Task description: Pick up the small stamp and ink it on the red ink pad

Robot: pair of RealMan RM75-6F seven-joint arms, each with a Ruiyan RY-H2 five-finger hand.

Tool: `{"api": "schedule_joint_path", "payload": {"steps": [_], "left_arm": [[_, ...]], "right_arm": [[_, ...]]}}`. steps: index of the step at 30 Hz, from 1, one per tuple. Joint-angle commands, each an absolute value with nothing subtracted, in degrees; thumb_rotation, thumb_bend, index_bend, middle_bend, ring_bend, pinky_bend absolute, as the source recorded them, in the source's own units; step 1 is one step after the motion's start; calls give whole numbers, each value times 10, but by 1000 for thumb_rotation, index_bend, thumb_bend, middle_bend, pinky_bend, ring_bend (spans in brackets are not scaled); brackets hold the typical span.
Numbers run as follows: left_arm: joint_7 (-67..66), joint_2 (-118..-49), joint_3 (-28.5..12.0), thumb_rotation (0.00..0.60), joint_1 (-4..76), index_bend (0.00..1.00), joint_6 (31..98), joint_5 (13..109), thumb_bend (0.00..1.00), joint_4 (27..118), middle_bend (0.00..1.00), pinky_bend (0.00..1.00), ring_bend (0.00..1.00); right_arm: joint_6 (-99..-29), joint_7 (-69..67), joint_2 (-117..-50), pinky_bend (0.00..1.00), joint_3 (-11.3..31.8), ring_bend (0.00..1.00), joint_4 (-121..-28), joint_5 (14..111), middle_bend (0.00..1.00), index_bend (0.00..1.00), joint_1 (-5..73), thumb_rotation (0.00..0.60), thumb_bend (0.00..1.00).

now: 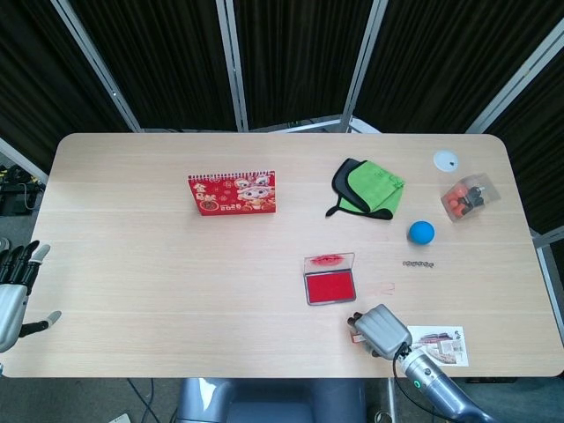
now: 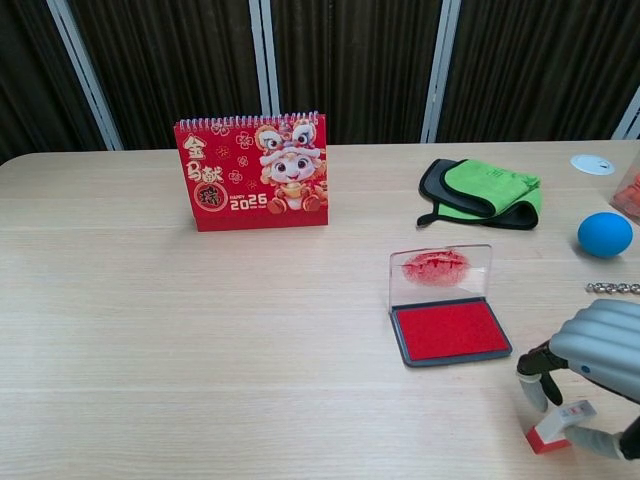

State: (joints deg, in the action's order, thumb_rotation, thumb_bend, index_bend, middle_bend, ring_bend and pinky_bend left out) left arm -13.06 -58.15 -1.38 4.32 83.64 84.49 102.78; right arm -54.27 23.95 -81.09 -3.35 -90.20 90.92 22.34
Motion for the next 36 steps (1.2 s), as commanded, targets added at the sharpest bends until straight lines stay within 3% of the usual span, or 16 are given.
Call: {"api": "schedule_joint_path", "payload": {"steps": [1,7,12,20,28,36], "left_arm": [[-131,-582,-14,600,44,0,836,844,0,1028,0,0,0],[-134,-583,-13,600,44,0,835,844,0,1028,0,0,0],[-136,-583,-13,600,45,0,834,843,0,1028,0,0,0],[-136,-584,-13,600,46,0,833,840,0,1029,0,0,0],[-136,-584,-17,600,50,0,826,830,0,1028,0,0,0],[-141,-585,-23,600,56,0,817,811,0,1028,0,0,0]], "right_arm": [[-541,242,-808,1000,-36,785,-902,906,509,477,226,600,333],[-547,231,-803,1000,-37,785,-904,904,596,574,229,600,386],[-560,199,-796,1000,-35,785,-912,911,599,582,232,600,406],[-578,151,-762,1000,8,785,-946,889,599,583,251,600,443],[-524,146,-772,1000,72,786,-941,783,599,583,297,600,474],[-480,180,-802,1000,91,785,-920,693,601,586,335,600,483]]}}
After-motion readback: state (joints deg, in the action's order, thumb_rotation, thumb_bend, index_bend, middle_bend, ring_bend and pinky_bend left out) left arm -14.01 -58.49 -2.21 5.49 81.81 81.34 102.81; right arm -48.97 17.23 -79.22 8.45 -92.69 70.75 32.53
